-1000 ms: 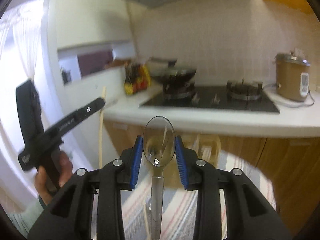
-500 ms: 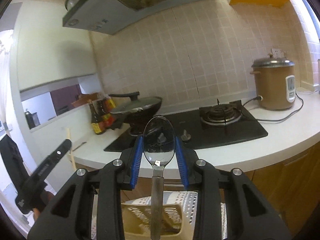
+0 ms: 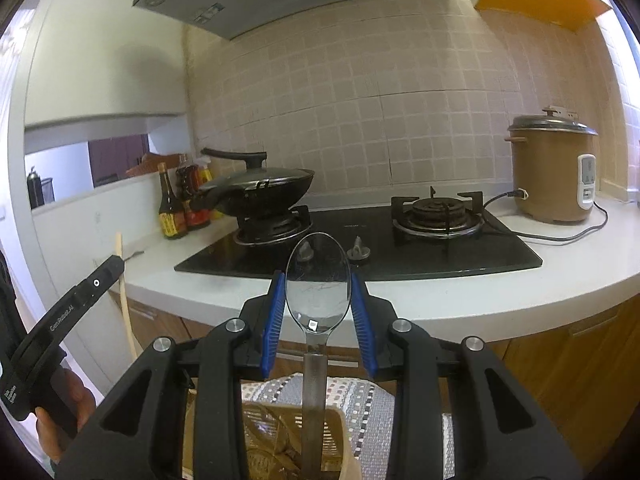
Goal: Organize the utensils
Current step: 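Carry the chopstick and spoon over the tan holder and open both tools to drop them, then grasp the last wooden chopstick with the left tool while the right tool grasps the last clear spoon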
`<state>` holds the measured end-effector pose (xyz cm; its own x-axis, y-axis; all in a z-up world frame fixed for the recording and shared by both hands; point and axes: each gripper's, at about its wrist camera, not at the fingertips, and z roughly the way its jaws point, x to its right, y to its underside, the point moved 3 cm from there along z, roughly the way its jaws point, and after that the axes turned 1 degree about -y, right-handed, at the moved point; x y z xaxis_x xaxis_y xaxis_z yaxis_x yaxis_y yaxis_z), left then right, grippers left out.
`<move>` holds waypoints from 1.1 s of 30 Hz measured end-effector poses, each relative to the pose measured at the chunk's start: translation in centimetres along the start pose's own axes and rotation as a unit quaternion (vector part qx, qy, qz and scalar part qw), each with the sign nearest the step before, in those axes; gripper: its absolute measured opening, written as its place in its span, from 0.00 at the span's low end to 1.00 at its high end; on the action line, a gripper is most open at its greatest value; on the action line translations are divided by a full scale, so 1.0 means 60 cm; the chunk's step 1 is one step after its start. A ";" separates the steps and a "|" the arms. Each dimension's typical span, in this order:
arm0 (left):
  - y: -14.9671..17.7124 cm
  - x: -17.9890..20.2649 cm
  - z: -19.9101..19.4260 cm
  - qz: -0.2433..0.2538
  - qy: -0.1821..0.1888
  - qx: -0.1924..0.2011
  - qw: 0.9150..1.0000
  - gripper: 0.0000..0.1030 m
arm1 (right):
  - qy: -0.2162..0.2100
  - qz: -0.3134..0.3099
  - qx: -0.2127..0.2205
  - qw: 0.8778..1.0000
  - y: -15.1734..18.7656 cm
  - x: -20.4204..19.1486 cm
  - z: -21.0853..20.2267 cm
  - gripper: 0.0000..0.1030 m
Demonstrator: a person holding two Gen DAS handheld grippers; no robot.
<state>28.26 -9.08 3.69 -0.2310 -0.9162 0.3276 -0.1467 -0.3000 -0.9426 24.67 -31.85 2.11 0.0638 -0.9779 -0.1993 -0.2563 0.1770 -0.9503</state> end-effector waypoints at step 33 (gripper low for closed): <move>0.125 -0.092 -0.203 -0.076 -0.004 -0.256 0.964 0.44 | -0.041 0.036 -0.101 0.993 0.120 -0.028 -0.210 0.32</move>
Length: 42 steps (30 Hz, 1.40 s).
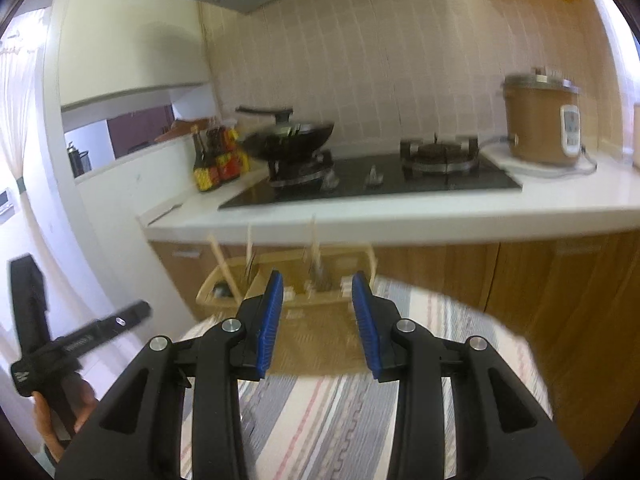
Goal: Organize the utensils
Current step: 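Grasp the last wooden chopstick with the left tool while the right tool grasps the last clear spoon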
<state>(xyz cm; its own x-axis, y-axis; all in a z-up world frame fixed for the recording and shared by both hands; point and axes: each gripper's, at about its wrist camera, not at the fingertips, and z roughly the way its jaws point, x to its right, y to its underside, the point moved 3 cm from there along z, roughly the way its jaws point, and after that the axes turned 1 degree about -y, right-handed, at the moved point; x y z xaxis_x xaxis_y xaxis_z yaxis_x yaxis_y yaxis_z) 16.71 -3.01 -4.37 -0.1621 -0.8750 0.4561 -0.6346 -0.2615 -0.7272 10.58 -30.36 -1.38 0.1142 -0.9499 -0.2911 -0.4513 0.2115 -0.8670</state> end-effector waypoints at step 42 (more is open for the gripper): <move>0.217 0.060 0.077 0.197 -0.160 -0.147 0.956 0.09 | 0.014 0.013 -0.139 0.990 0.197 0.026 0.079 0.47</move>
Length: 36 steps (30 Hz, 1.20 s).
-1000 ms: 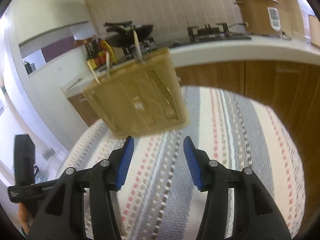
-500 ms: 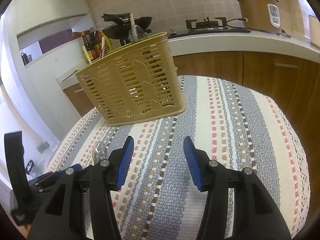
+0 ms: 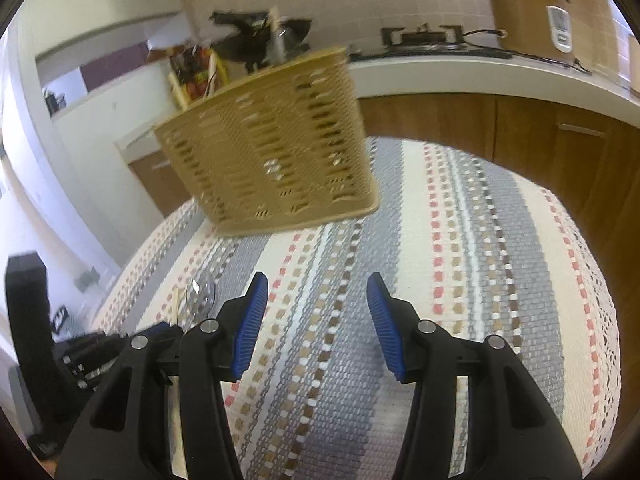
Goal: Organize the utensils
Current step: 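Grasp the last wooden chopstick with the left tool while the right tool grasps the last clear spoon, then lift the chopstick and spoon into the tan holder and open both tools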
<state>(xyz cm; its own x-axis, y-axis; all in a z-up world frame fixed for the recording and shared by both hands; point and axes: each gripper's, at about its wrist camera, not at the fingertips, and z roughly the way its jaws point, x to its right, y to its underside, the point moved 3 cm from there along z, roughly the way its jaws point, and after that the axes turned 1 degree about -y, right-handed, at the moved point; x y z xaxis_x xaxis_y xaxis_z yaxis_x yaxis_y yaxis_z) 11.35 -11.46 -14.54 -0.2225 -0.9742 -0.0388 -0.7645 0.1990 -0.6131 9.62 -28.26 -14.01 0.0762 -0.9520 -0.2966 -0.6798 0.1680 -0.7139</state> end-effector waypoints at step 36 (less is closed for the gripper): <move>-0.015 -0.150 0.030 -0.046 0.174 -0.092 0.979 0.15 | 0.050 -0.023 -0.223 0.973 0.017 -0.103 0.059 0.24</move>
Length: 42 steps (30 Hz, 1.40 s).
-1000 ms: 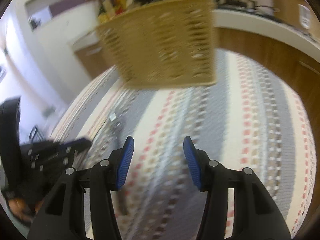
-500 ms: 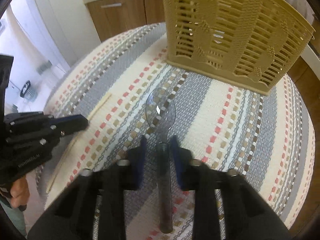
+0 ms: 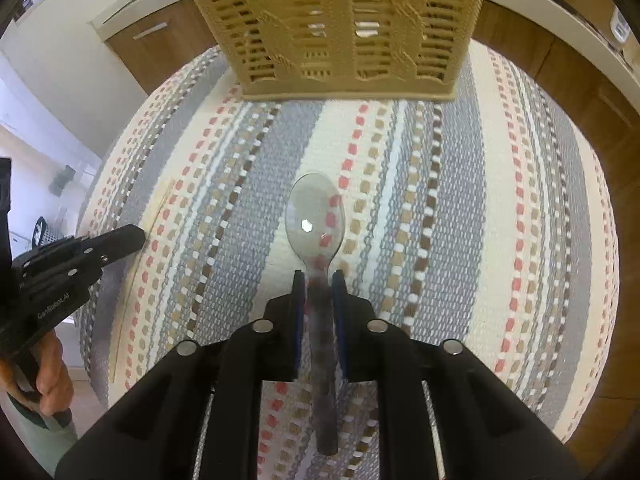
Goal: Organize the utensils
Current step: 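Lift the chopstick and spoon into the tan holder and open both tools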
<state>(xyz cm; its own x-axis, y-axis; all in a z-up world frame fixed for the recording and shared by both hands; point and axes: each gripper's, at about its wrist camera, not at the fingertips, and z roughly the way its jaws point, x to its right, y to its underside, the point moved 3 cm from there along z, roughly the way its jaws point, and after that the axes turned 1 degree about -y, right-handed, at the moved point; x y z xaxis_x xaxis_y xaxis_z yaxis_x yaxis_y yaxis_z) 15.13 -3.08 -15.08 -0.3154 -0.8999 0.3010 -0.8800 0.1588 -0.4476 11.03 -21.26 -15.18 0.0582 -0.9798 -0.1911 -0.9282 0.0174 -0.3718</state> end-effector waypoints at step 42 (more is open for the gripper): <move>-0.079 0.044 -0.099 0.046 -0.004 0.104 0.994 0.03 | -0.016 -0.052 0.048 0.997 -0.033 -0.015 -0.050 0.29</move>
<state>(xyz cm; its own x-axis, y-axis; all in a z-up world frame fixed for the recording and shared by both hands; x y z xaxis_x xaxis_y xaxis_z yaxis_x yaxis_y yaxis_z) 16.37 -3.81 -7.13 -0.3883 -0.8884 0.2447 -0.7551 0.1546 -0.6371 11.71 -21.02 -11.54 0.1650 -0.9704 -0.1762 -0.8776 -0.0630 -0.4752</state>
